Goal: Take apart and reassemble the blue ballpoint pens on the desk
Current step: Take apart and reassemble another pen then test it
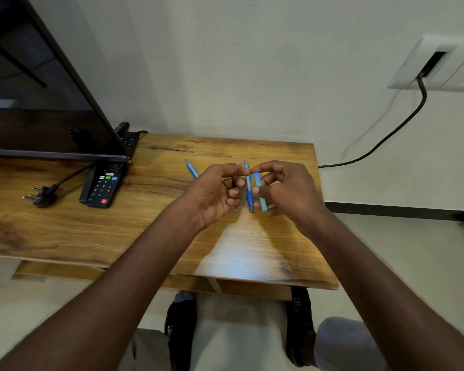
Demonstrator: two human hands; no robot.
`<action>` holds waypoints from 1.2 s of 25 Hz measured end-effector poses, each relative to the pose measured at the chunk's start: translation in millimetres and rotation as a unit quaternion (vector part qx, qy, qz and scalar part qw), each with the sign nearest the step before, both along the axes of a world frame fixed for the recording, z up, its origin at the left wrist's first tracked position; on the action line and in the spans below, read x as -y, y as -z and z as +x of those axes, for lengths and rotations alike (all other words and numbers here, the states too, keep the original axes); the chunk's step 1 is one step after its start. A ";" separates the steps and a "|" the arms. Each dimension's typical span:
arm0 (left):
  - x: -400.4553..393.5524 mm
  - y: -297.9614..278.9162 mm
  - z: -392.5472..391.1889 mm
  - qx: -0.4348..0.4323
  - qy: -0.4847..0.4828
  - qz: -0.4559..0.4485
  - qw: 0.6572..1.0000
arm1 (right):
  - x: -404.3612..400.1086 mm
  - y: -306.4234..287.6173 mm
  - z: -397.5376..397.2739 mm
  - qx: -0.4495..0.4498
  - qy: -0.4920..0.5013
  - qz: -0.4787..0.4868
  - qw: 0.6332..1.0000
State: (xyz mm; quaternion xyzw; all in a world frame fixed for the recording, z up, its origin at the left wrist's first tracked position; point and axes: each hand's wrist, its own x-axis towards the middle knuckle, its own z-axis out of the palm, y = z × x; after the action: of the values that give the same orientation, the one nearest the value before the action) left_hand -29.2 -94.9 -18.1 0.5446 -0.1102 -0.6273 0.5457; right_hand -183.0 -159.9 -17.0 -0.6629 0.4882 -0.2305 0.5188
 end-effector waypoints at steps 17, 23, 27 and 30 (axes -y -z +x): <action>-3.8 -6.4 -0.1 -0.153 -0.098 -0.024 0.983 | 2.5 12.0 -4.8 -0.247 0.011 -0.216 0.945; -2.4 -7.2 -2.4 -0.176 -0.118 -0.048 0.976 | -14.9 2.9 13.5 -0.043 -0.002 -0.274 0.961; -2.1 -9.2 -8.6 -0.161 -0.100 -0.048 0.981 | -21.2 11.2 16.9 -0.100 -0.043 -0.288 0.951; -0.4 -5.6 -16.4 -0.135 -0.088 -0.037 0.986 | -24.5 10.4 18.5 -0.142 -0.033 -0.287 0.947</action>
State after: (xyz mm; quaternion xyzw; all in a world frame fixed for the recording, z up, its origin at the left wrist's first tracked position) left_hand -45.5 -94.5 -12.5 0.4414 -0.0104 -0.6404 0.6284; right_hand -164.6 -135.4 -27.4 -0.8250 0.4481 -0.2472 0.2396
